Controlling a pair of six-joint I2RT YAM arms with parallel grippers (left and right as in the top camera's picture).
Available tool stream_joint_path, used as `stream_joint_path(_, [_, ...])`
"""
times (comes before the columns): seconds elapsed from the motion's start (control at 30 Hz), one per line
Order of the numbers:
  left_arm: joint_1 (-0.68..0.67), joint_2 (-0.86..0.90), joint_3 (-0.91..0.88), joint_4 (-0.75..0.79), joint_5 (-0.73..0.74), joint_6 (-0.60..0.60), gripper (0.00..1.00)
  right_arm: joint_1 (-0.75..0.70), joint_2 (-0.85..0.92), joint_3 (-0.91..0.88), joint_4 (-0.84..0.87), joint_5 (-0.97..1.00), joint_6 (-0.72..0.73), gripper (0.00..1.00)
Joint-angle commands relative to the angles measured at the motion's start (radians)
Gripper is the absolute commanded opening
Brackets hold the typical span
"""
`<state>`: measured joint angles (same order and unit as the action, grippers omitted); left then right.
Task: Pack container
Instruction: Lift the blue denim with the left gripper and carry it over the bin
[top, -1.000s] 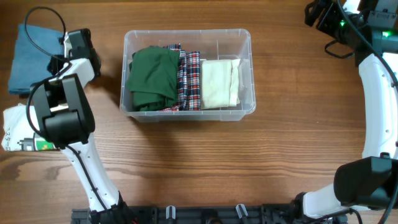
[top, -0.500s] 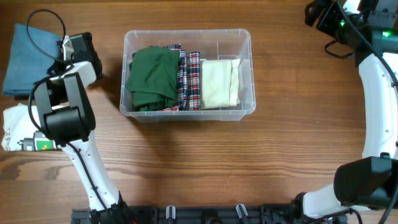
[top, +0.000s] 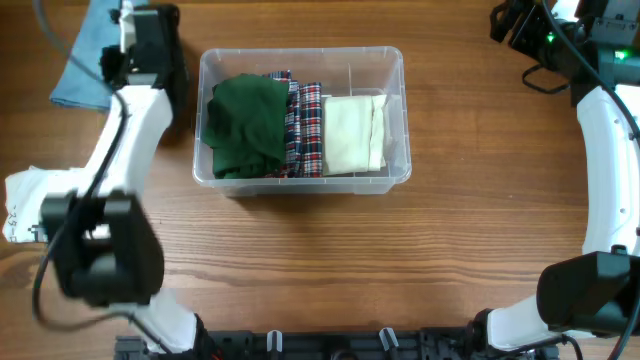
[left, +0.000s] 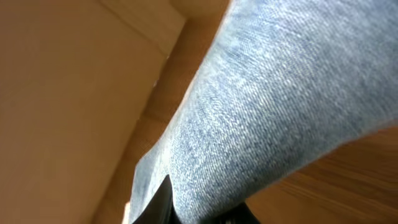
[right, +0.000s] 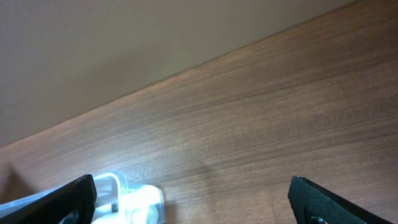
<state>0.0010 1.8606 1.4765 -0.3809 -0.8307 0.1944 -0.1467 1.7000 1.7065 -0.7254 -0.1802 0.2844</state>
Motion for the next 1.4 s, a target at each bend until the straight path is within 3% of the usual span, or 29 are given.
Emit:
stream_joint_path(0.0, [0.014,-0.179,0.016,-0.089,0.203,-0.188,0.04,0.002,0.011,-0.007,0.003,0.009,0.006,1.00])
stream_joint_path(0.13, [0.014,-0.307,0.016,-0.194,0.474,-0.339,0.04,0.002,0.011,-0.007,0.003,0.009,0.007,1.00])
stream_joint_path(0.3, [0.014,-0.428,0.016,-0.267,0.938,-0.504,0.04,0.002,0.011,-0.007,0.003,0.009,0.007,1.00])
stream_joint_path(0.7, [0.000,-0.495,0.016,-0.184,1.705,-0.696,0.04,0.002,0.011,-0.007,0.003,0.009,0.007,1.00])
stream_joint_path(0.87, [-0.106,-0.483,0.016,-0.177,1.807,-0.723,0.04,0.002,0.011,-0.007,0.003,0.008,0.007,1.00])
stream_joint_path(1.07, [-0.216,-0.429,0.016,-0.175,1.811,-0.707,0.04,0.002,0.011,-0.007,0.003,0.009,0.006,1.00])
stream_joint_path(1.37, [-0.285,-0.215,0.016,-0.060,1.871,-0.680,0.04,0.002,0.011,-0.007,0.003,0.009,0.006,1.00])
